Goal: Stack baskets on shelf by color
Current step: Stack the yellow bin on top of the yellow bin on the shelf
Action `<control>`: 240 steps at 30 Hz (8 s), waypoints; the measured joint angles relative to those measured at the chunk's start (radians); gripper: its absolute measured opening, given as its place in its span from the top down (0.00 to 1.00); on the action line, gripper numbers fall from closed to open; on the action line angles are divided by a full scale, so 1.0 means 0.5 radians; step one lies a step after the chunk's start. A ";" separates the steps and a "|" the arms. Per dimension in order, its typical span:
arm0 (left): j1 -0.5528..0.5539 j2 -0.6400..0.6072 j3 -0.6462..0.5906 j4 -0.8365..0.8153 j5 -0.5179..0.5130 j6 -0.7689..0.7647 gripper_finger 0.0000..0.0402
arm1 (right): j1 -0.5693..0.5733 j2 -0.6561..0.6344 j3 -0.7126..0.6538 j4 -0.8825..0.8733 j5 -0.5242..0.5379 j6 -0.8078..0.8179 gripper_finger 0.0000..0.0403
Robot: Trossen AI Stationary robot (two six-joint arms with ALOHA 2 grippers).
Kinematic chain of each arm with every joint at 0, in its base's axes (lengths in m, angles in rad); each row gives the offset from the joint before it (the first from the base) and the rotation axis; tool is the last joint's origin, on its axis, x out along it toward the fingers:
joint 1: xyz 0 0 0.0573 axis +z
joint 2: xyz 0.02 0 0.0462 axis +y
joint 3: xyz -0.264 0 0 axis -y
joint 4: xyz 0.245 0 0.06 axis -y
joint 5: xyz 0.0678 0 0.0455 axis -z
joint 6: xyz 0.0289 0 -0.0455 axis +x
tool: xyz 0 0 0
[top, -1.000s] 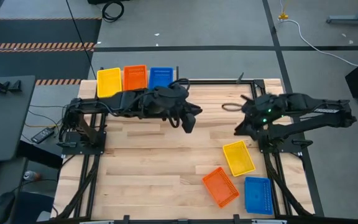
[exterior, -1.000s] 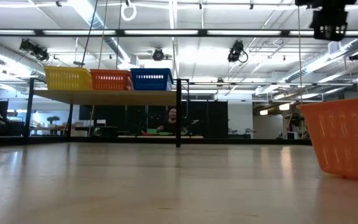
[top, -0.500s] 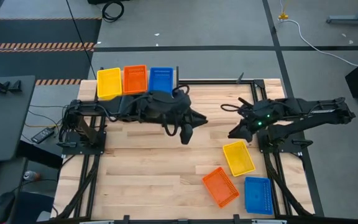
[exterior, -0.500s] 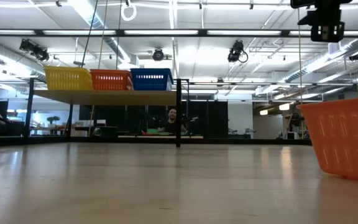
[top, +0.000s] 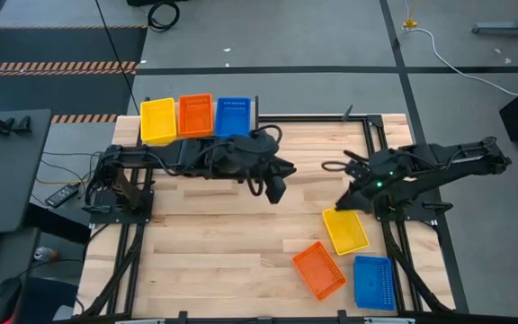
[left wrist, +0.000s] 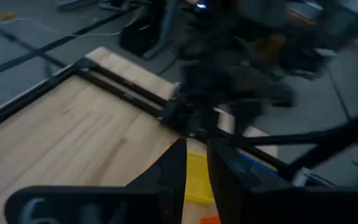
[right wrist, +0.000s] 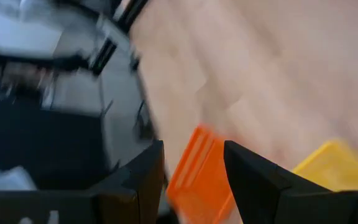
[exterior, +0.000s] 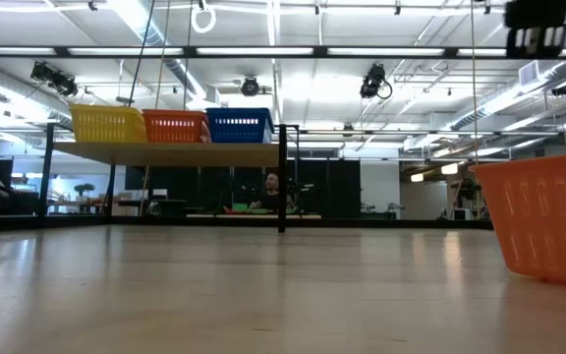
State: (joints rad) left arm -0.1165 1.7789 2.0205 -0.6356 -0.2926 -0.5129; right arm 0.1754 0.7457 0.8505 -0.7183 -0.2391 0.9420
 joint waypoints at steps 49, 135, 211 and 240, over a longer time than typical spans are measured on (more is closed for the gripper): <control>-0.047 0.112 0.023 0.338 0.430 -0.348 0.87 | 0.828 0.504 -0.366 -0.351 0.155 0.881 0.57; -0.126 0.100 0.021 0.432 0.618 -0.244 0.87 | -0.072 0.898 -0.370 0.241 0.223 0.204 0.63; -0.074 0.100 0.023 -0.537 0.572 0.301 0.83 | -0.369 1.285 -0.369 1.032 0.327 1.222 0.59; -0.062 0.511 0.021 -0.671 0.437 0.118 0.49 | -0.599 0.024 -0.370 0.274 0.337 0.480 0.40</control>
State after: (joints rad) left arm -0.1474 2.0343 2.0308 -0.9713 -0.0740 -0.4539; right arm -0.1239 0.7577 0.6657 -0.5814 -0.0706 1.1822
